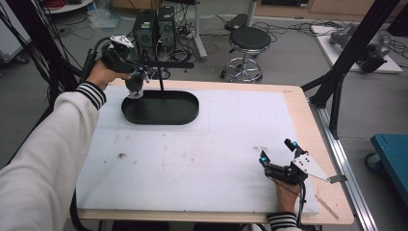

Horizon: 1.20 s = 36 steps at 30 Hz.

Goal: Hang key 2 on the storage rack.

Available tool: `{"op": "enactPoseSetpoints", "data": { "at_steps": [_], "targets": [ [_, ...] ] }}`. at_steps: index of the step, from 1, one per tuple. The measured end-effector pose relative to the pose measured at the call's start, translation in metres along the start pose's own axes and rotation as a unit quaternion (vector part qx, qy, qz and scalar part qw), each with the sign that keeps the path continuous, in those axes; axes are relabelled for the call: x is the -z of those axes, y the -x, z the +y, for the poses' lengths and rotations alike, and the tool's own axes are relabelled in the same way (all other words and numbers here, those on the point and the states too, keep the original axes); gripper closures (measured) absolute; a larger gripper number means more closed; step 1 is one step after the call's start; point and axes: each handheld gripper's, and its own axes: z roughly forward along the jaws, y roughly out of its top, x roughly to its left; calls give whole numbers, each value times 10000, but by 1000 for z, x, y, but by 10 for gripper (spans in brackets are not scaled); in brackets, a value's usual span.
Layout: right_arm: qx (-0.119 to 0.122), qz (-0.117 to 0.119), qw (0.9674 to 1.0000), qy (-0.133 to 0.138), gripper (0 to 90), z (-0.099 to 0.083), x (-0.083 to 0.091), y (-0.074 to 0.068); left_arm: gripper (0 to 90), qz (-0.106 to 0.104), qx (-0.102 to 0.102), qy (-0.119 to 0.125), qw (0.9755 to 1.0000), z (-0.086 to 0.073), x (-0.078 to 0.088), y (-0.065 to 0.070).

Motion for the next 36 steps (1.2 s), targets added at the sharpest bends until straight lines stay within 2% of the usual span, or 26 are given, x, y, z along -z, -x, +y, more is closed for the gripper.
{"op": "enactPoseSetpoints", "data": {
  "at_steps": [2,17,21,25,32,34,36],
  "targets": [
    [-7,-4,10000,14,7,0,0,0,880,-4,62,49,10000,0,-1,-1],
    [3,-10,10000,23,7,0,0,0,880,85,94,130,9998,0,-6,-6],
    [4,-16,10000,15,7,0,0,0,879,153,46,35,9999,4,-7,-6],
    [-5,-9,10000,18,7,0,0,0,878,212,-13,78,9997,15,-8,-4],
    [5,-11,10000,18,7,0,0,0,873,287,77,29,9996,12,-7,-7],
    [5,-9,10000,14,7,0,0,0,839,358,128,95,9992,12,-5,-8],
    [2,-10,10000,20,7,0,0,0,741,435,171,128,9988,13,-4,-9]
  ]
}}
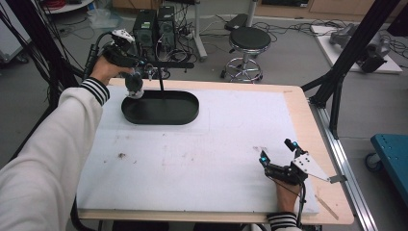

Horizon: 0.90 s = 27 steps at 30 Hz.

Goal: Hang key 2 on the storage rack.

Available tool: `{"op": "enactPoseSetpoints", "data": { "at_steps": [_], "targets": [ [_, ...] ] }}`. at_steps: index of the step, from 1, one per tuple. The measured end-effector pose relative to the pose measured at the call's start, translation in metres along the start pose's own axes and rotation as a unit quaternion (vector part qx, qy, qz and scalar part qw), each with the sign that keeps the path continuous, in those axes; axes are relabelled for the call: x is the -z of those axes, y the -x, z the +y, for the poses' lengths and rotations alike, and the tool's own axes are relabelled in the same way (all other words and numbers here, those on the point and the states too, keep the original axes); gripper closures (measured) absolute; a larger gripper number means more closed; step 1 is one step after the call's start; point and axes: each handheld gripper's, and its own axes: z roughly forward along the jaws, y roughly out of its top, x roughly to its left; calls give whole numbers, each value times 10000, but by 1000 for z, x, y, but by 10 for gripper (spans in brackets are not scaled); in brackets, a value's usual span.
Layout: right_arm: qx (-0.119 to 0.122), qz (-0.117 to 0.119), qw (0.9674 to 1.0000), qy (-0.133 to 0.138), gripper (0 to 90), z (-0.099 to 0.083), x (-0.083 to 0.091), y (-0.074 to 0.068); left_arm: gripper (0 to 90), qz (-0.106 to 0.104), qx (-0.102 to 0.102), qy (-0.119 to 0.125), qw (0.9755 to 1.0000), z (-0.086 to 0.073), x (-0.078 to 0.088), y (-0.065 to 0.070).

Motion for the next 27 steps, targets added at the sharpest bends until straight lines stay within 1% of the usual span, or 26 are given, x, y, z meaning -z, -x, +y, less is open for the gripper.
{"op": "enactPoseSetpoints", "data": {
  "at_steps": [1,2,3,4,5,7,8,9,10,11,14,16,17,18,19,21,22,23,24,25,27],
  "targets": [
    [-2,5,10000,-6,7,0,0,0,684,61,27,-8,10000,0,1,-1],
    [3,1,10000,1,7,0,0,0,598,84,50,9,10000,-1,1,-1],
    [5,0,10000,-1,7,0,0,0,547,88,16,23,10000,-1,3,-2],
    [8,1,10000,-1,7,0,0,0,482,100,62,141,9998,-2,5,-2],
    [-38,10,10000,-32,7,0,0,-1,368,127,74,224,9996,-3,6,-2],
    [-29,9,10000,-32,7,0,0,-1,236,112,12,481,9988,-5,11,0],
    [-30,4,10000,-33,7,0,0,-1,182,129,-39,665,9977,-6,14,1],
    [-21,1,10000,-24,7,0,0,-1,115,219,-66,825,9963,-8,18,2],
    [-23,0,10000,-29,7,0,0,-1,54,340,-89,929,9951,-9,24,5],
    [-12,1,10000,-33,7,0,0,-1,17,351,-99,995,9944,-11,28,6],
    [-13,3,10000,-38,7,0,0,-1,17,318,-129,1224,9919,-21,46,13],
    [-27,-3,10000,-51,7,0,0,-1,17,193,-156,1360,9904,-32,60,20],
    [-12,-8,10000,-42,7,0,0,-1,17,191,-180,1428,9894,-39,67,24],
    [-27,-8,10000,-51,7,0,0,-1,17,150,-212,1533,9878,-46,75,29],
    [-28,-13,10000,-50,7,0,0,-1,17,100,-272,1647,9859,-56,83,35],
    [-19,-12,10000,-36,7,0,0,-1,17,66,-312,1787,9834,-73,95,42],
    [-20,-14,10000,-37,7,0,0,-1,17,26,-252,1882,9818,-84,100,45],
    [-20,-22,10000,-38,7,0,0,-1,17,-13,-232,1939,9807,-96,106,49],
    [-10,-35,10000,-37,7,0,0,-1,17,3,-218,1974,9801,-107,112,53],
    [-22,-37,10000,-54,7,0,0,-1,17,27,-173,2064,9783,-118,117,58],
    [34,-32,10000,-54,7,0,0,-2,17,50,-35,2291,9734,-143,128,69]
  ]
}}
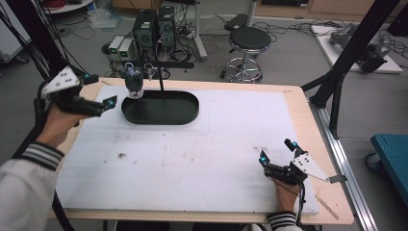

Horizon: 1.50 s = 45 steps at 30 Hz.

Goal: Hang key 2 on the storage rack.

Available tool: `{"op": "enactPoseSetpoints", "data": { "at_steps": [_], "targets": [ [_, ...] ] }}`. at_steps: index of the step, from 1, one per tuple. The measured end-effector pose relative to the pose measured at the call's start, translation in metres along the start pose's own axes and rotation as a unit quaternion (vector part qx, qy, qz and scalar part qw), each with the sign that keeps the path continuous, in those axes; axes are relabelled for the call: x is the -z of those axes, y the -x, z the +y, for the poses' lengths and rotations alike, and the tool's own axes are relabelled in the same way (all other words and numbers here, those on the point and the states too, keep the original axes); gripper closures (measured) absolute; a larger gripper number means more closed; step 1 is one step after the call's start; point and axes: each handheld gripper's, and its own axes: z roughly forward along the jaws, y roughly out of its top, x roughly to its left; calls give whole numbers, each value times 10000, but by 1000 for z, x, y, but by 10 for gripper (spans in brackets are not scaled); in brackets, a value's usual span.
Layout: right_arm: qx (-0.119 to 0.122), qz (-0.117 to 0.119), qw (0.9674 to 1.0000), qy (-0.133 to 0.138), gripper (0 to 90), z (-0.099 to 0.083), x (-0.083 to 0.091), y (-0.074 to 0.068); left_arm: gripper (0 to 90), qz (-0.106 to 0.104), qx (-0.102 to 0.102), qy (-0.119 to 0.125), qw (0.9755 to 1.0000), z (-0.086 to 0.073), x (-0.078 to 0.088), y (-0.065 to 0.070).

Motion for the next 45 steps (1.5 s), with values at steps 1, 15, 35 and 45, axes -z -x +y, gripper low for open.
{"op": "enactPoseSetpoints", "data": {
  "at_steps": [1,15,35,45],
  "targets": [
    [10,3,10000,-8,7,0,0,0,17,39,29,63,10000,-7,8,5],
    [-5,19,10000,15,7,0,0,1,17,365,493,554,9966,-93,36,54],
    [19,-1,10000,0,7,0,0,0,17,602,575,703,9940,-137,32,66],
    [11,-8,10000,-16,7,0,0,0,17,635,595,715,9936,-149,31,69]
  ]
}}
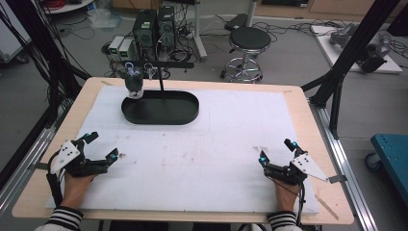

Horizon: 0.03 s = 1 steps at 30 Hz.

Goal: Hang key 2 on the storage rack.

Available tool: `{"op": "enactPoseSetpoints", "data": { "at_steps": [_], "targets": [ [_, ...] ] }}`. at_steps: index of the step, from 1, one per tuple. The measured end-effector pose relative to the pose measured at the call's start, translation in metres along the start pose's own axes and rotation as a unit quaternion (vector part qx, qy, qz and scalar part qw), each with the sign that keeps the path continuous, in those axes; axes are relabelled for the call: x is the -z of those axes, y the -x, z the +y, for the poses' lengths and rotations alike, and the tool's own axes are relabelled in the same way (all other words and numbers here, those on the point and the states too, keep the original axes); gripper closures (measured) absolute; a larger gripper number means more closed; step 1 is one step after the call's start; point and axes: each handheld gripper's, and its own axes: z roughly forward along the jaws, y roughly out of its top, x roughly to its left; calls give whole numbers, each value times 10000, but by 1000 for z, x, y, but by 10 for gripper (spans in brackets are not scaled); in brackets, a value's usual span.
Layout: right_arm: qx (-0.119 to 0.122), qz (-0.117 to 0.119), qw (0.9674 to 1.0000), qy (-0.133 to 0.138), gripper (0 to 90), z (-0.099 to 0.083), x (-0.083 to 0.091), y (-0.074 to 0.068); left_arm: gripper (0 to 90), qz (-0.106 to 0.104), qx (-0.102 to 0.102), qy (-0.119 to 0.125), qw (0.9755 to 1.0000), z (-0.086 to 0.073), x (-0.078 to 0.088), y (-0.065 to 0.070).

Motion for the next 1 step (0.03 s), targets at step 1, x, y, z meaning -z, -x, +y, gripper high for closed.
{"op": "enactPoseSetpoints", "data": {
  "at_steps": [1],
  "targets": [
    [7,-3,10000,3,7,0,0,0,18,13,4,27,10000,0,0,0]
  ]
}}
